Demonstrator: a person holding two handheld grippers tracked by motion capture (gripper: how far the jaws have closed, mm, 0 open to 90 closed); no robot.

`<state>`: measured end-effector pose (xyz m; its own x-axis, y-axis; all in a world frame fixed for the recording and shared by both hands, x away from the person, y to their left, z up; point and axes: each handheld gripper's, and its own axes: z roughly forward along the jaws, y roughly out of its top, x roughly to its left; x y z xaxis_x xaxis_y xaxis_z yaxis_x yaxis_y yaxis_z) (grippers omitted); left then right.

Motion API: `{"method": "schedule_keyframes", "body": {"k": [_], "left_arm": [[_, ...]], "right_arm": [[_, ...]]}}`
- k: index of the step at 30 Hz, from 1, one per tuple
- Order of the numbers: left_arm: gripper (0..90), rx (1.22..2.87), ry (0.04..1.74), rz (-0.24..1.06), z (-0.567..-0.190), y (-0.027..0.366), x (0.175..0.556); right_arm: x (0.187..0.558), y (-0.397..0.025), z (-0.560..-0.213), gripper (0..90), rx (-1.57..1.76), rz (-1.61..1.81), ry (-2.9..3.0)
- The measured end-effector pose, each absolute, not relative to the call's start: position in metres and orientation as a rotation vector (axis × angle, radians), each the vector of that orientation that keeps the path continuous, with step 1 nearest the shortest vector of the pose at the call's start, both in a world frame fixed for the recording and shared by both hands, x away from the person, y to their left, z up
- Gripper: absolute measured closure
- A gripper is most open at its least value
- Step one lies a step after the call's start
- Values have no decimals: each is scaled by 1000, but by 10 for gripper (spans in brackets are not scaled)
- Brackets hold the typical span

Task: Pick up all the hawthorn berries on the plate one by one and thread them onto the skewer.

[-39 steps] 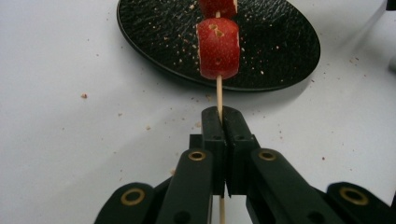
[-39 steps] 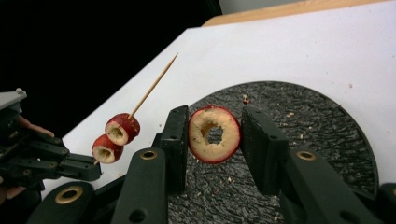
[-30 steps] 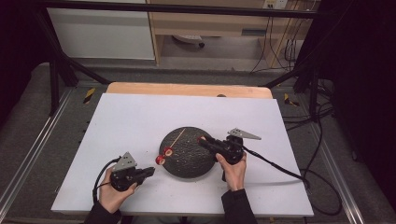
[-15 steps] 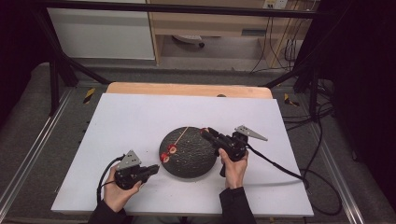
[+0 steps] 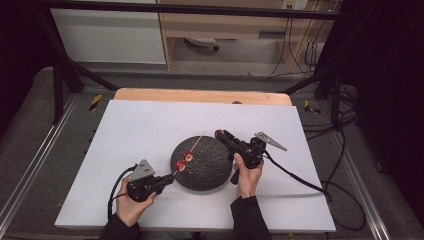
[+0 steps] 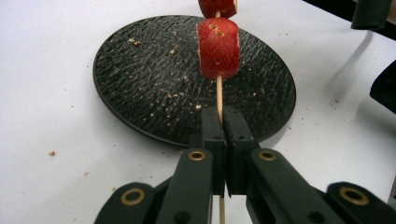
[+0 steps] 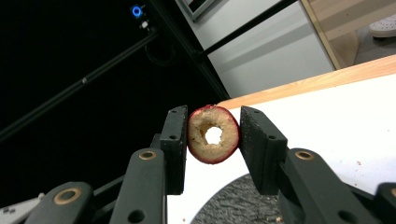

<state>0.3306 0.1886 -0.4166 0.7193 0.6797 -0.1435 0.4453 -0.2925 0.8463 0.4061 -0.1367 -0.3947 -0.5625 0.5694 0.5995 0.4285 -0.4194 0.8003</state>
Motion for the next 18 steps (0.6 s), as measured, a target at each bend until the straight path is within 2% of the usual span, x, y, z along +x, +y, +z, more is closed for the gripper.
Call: {"method": "schedule_keyframes", "body": {"k": [18], "left_arm": [[885,1914,858,292,-419,171,326]], "right_arm": [[416,-140,-388,636,1463,2231,1478]]}}
